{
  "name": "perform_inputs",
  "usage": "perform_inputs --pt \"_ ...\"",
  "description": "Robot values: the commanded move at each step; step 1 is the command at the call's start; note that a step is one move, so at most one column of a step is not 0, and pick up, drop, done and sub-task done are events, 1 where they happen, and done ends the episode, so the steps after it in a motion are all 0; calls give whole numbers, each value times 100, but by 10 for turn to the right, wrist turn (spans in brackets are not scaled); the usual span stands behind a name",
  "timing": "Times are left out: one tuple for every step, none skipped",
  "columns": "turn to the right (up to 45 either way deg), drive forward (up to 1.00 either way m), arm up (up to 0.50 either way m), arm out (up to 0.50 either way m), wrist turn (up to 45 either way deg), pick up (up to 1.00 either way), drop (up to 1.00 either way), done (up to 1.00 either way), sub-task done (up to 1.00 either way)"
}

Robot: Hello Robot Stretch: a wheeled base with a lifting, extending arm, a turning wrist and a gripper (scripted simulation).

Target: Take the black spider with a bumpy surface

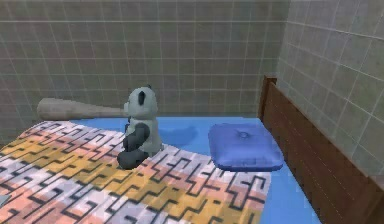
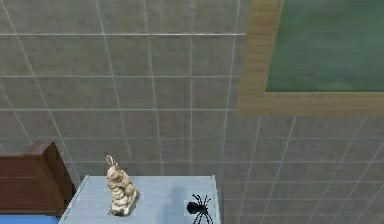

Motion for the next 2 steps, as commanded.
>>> perform_inputs --pt "0 0 50 0 0 0 0 0 0" --pt "0 0 28 0 0 0 0 0 0"
